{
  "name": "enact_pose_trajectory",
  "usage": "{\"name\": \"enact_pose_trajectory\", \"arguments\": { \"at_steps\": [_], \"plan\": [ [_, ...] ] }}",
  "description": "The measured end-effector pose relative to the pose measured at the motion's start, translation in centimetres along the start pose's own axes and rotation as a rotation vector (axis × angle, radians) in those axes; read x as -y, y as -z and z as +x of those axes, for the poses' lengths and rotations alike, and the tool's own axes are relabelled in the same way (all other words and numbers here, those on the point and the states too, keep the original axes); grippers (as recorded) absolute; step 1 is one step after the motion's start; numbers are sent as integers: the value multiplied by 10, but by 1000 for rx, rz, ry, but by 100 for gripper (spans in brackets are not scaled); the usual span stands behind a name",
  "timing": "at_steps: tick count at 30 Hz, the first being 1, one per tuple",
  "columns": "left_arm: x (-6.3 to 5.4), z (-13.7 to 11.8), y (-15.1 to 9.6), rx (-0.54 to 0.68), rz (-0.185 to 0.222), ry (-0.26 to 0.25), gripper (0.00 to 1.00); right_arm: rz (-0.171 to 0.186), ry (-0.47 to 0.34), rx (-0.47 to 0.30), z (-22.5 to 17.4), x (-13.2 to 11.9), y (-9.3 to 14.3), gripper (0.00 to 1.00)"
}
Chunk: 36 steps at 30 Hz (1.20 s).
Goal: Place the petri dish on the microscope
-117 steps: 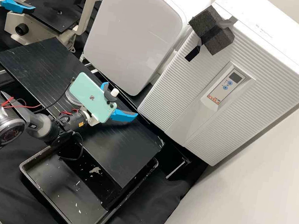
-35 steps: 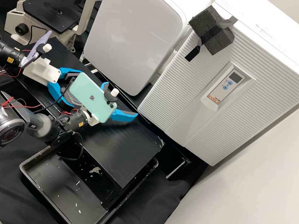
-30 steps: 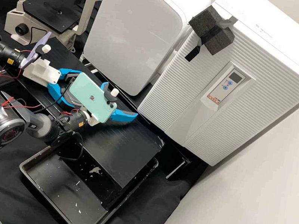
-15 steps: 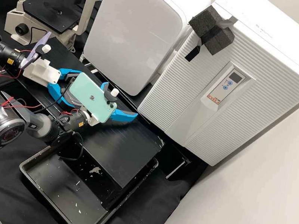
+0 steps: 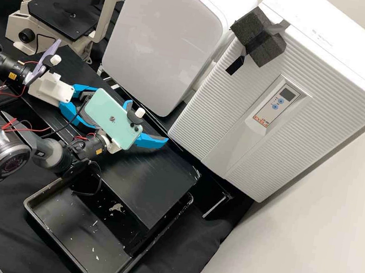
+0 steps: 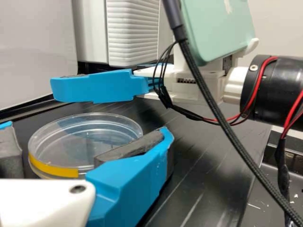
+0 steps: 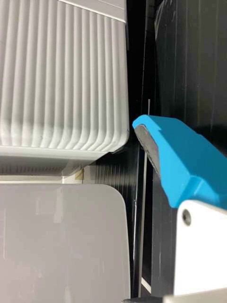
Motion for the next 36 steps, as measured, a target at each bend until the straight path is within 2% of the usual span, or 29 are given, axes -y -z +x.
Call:
{"name": "enact_pose_trajectory", "arguments": {
  "at_steps": [23, 29, 34, 36],
  "plan": [
    [3, -3, 4, 8, -10, -15, 0, 0, 0, 0, 0, 0, 0, 100],
    [-7, -35, 24, -64, -20, -37, 0, 0, 0, 0, 0, 0, 0, 100],
    [-22, -73, 53, -177, -34, -85, 0, 0, 0, 0, 0, 0, 0, 100],
    [-29, -90, 63, -216, -39, -128, 0, 0, 0, 0, 0, 0, 0, 100]
  ]
}}
